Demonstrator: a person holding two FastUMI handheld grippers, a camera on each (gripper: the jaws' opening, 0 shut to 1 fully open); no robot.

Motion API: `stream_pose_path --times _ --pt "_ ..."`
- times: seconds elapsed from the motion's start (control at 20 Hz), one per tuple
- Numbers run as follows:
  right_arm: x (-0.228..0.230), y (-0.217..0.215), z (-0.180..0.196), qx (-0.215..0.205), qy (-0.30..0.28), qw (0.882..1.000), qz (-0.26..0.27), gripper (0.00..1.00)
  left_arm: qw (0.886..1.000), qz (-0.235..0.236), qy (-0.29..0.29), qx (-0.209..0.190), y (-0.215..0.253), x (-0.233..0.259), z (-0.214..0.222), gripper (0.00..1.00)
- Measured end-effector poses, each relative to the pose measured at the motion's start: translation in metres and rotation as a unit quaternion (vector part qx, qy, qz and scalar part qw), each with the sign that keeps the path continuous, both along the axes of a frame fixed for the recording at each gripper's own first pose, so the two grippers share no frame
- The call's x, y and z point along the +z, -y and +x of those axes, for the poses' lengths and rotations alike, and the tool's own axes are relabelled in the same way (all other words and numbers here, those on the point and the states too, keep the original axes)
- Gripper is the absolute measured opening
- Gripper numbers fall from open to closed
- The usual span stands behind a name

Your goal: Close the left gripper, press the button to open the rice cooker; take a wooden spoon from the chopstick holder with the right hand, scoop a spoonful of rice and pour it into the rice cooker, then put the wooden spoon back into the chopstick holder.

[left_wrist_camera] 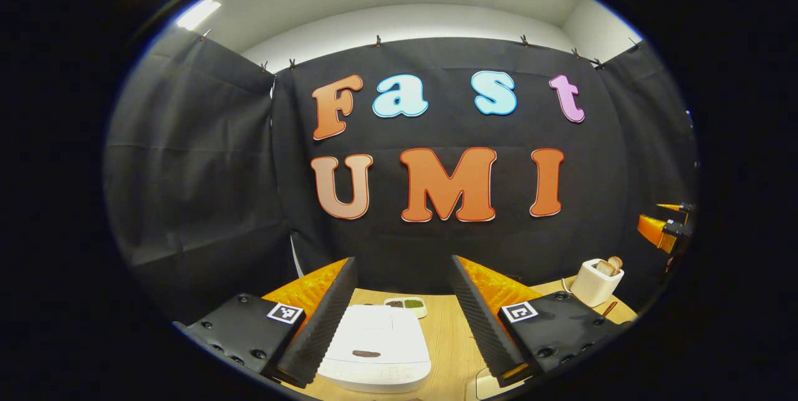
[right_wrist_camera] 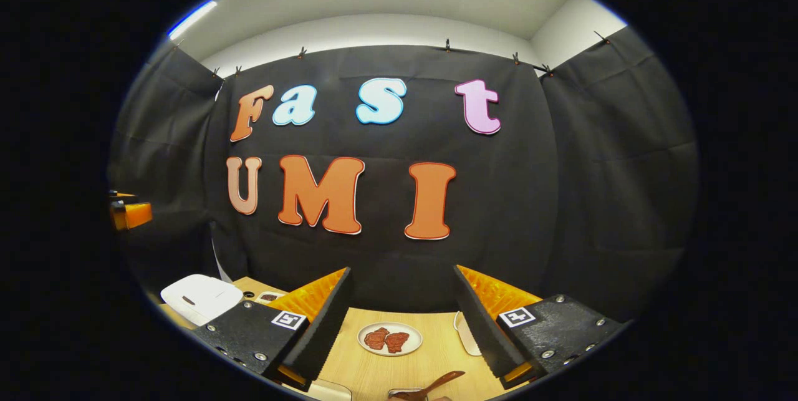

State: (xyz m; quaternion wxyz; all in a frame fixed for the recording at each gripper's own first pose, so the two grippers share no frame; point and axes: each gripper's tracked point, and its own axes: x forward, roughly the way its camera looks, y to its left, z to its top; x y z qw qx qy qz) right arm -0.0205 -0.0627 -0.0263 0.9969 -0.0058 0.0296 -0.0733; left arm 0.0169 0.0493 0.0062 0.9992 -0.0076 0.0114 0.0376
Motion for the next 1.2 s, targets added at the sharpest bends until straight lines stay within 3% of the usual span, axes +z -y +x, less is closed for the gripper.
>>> stream_pose_path --times 0.3,0.5,0.55,0.6,0.75,0.9,1.05,1.2 --pt "-0.021 0.013 -0.007 -0.023 -0.028 0.999 0.005 1.00 0.999 0.001 -0.029 0.013 -0.019 -0.014 0.018 0.98" --pt "-0.031 0.024 -0.013 -0.042 -0.041 0.998 0.008 0.97 0.998 0.011 -0.048 0.026 -0.034 -0.022 0.031 0.99" --pt "-0.034 0.028 -0.014 -0.046 -0.045 0.998 0.009 0.92 0.998 0.007 -0.055 0.027 -0.035 -0.025 0.034 0.96" --pt "-0.035 0.029 -0.015 -0.050 -0.048 0.998 0.010 0.96 0.998 0.002 -0.061 0.027 -0.035 -0.029 0.038 1.00" --pt "-0.039 0.036 -0.020 -0.064 -0.054 0.997 0.008 0.96 0.995 -0.008 -0.096 0.017 -0.039 -0.048 0.052 0.75" --pt "-0.043 0.042 -0.030 -0.078 -0.059 0.995 0.000 1.00 0.990 0.004 -0.141 0.024 -0.050 -0.069 0.061 0.10" --pt "-0.051 0.049 -0.042 -0.094 -0.068 0.993 0.000 0.93 0.982 -0.009 -0.187 0.020 -0.051 -0.093 0.072 0.02" --pt "-0.053 0.058 -0.051 -0.113 -0.074 0.991 0.005 0.97 0.961 -0.055 -0.271 0.016 -0.053 -0.135 0.081 0.05"
